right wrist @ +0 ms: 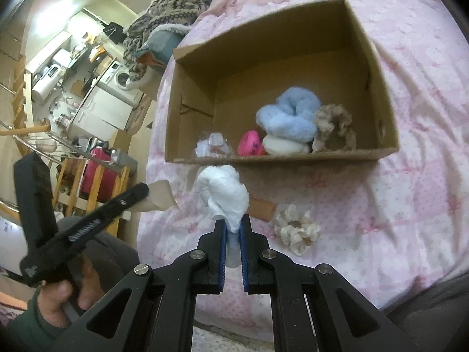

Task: Organize soft objects
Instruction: 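Carry the white sock over the box with the right gripper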

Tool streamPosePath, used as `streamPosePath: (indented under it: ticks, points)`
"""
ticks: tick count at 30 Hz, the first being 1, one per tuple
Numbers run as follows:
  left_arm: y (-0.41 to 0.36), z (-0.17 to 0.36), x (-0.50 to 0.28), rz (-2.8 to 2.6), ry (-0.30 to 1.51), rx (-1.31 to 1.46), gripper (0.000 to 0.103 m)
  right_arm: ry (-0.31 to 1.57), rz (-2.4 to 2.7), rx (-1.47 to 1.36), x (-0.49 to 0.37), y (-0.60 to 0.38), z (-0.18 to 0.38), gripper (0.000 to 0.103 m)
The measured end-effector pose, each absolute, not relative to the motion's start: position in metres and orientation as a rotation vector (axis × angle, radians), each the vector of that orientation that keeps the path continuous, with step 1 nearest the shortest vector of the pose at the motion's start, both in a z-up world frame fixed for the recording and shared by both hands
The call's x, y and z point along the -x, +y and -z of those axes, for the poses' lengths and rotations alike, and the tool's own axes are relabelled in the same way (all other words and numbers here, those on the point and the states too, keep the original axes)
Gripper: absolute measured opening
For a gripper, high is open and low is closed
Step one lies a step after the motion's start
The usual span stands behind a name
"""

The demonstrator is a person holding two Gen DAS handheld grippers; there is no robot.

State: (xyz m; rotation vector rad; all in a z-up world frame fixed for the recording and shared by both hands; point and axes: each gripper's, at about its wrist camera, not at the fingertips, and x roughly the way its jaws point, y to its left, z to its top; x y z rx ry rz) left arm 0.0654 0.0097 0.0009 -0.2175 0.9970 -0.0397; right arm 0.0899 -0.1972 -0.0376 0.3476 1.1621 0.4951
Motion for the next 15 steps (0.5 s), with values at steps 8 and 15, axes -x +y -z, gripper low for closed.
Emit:
streamPosePath:
  ticks: [8,15]
  points:
    - [-0.002,-0.05,-0.101,0.088,0.864,0.144,0.006,1.035,-0.488,-0.333,-0.109,-0.214,-0.017,0.01]
    - [-0.005,-0.06,-0.131,0.099,0.822,0.133,0.006,0.934,-0.465,-0.328,-0.14,-0.224,-0.045,0.01]
